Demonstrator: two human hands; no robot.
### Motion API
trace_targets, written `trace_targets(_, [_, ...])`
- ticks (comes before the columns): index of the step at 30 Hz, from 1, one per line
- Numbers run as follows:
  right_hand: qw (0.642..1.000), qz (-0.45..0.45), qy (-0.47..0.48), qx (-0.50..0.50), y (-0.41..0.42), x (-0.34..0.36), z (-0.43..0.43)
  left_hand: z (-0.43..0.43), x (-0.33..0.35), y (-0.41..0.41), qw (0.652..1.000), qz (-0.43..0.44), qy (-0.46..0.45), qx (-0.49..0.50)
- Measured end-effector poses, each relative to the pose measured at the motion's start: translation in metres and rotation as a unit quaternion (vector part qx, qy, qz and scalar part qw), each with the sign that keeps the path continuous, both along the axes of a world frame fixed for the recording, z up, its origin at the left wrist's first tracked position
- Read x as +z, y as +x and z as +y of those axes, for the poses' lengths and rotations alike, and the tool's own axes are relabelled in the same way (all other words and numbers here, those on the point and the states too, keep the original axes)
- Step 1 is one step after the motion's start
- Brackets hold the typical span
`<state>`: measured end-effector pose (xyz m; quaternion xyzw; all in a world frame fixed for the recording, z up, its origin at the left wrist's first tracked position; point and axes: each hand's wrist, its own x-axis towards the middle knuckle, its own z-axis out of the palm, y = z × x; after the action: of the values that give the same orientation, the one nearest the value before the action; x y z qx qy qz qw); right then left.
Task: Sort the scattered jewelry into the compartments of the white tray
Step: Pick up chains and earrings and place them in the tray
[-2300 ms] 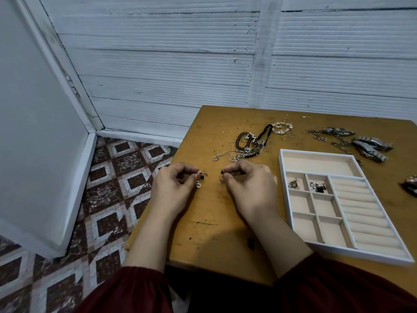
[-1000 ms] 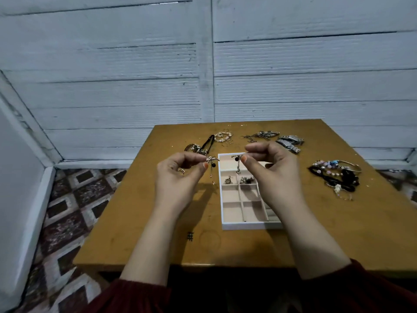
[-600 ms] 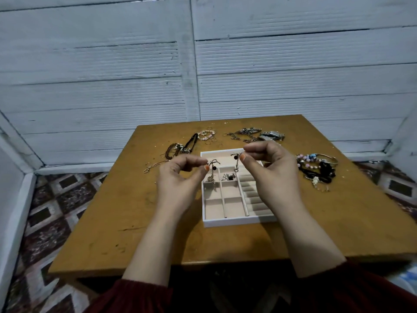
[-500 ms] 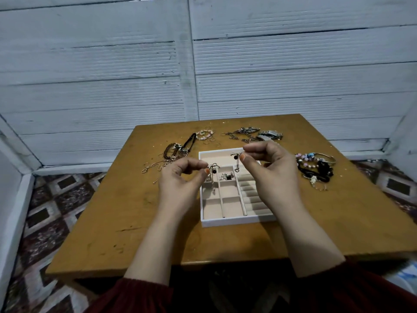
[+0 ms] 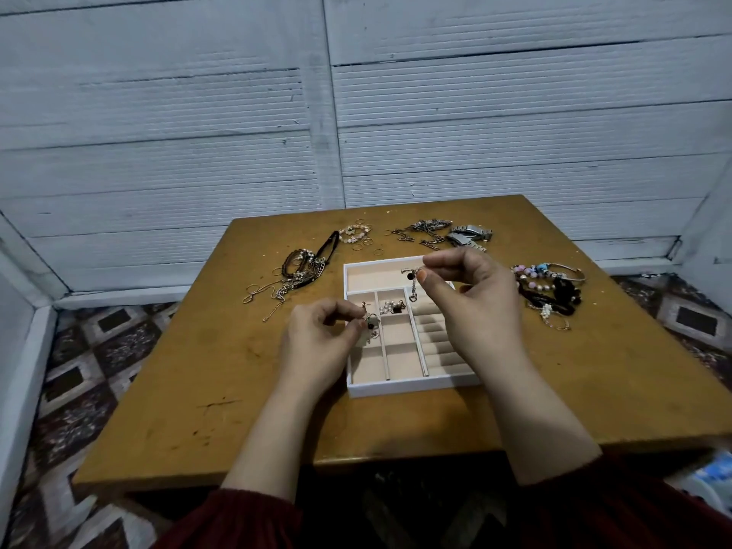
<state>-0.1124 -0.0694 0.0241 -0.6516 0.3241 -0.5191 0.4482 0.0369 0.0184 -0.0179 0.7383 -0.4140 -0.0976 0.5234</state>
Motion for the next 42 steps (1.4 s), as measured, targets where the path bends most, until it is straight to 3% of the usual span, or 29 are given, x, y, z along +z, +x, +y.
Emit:
trace_targets(9, [1.0, -0.005, 0.002, 0.009, 0.001, -0.002, 0.002, 0.004, 0.002, 0.003, 0.985, -0.13, 0.109, 0.019])
trace_targets(16, [1.0, 0.001, 0.005, 0.009, 0.0, -0.003, 0.003, 0.0, 0.014, -0.001, 0.944, -0.265, 0.194, 0.033])
trace_targets(24, [1.0, -0.005, 0.007, 0.013, 0.0, -0.005, 0.003, -0.004, 0.022, -0.003, 0.913, -0.328, 0.242, 0.017])
trace_targets(34, [0.999, -0.009, 0.013, 0.028, 0.001, -0.007, 0.007, -0.007, 0.016, 0.003, 0.913, -0.308, 0.269, 0.015])
trace_targets(39, [0.999, -0.008, 0.012, 0.03, 0.002, -0.007, 0.008, -0.001, 0.007, 0.009, 0.952, -0.261, 0.144, 0.073])
trace_targets(42, [0.999, -0.008, 0.014, 0.033, 0.003, -0.007, 0.008, 0.009, -0.003, 0.017, 0.948, -0.265, 0.153, 0.092])
